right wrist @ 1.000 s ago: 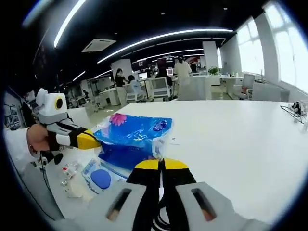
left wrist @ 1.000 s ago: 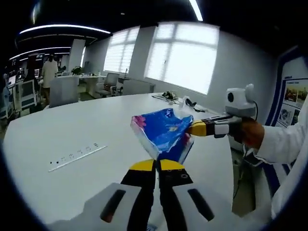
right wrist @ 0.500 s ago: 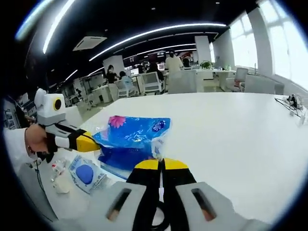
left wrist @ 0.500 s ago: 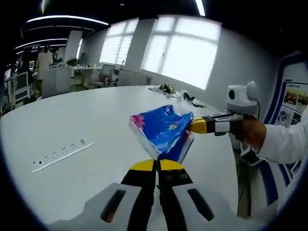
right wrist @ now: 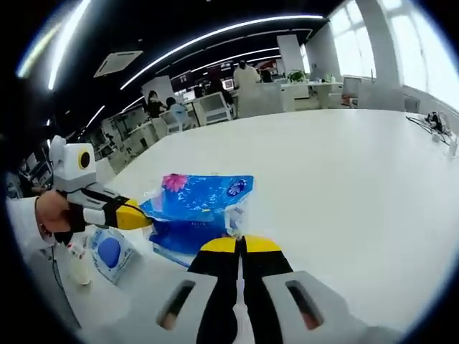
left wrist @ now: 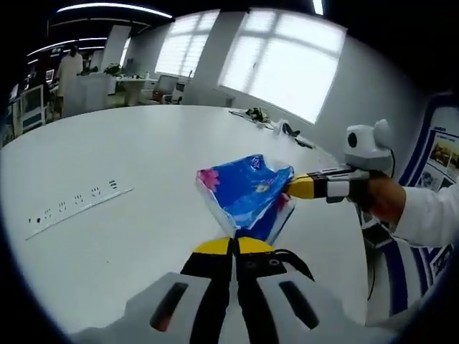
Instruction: Arrange the tabletop items into an orderly group along one side of the table until the central work area is clear of visible clutter.
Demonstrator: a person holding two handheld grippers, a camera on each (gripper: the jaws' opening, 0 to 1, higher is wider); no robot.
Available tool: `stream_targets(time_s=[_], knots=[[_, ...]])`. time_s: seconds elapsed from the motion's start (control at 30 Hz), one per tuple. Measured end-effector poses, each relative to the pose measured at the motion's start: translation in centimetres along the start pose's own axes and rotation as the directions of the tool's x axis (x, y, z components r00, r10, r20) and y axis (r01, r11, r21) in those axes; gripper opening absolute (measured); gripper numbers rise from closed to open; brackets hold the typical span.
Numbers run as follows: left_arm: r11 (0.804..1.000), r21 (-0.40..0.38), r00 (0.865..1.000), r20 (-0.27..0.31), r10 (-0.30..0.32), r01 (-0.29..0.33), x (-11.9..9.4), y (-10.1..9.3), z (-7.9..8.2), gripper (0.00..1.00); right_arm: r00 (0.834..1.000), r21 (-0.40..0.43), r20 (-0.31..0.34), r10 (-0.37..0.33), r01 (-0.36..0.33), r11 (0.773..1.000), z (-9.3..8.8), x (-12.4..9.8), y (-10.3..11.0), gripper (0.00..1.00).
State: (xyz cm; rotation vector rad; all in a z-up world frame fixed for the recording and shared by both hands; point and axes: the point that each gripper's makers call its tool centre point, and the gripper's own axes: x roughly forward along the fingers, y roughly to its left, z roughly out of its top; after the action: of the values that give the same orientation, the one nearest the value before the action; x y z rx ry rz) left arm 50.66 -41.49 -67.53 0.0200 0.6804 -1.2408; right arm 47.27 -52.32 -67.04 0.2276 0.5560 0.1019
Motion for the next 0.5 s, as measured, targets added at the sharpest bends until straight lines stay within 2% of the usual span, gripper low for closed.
stream_targets(time_s=[0.4,0.5], knots=[[0.999,-0.046,0.995,-0.096,0.012,-0.016,2.4,1.9,-3.5,0.0,0.995,0.061,-0.096,0.007,-0.001,0.998,-3.8,2.8,-1.2,0.0],[0.998,-0.057,0.994,-0.106,0.009,-0.015,2.9,2.4,-4.0,0.0,0.995,0.062,-0.103,0.006,0.0,0.998,-4.1,3.1,-1.4,0.0]])
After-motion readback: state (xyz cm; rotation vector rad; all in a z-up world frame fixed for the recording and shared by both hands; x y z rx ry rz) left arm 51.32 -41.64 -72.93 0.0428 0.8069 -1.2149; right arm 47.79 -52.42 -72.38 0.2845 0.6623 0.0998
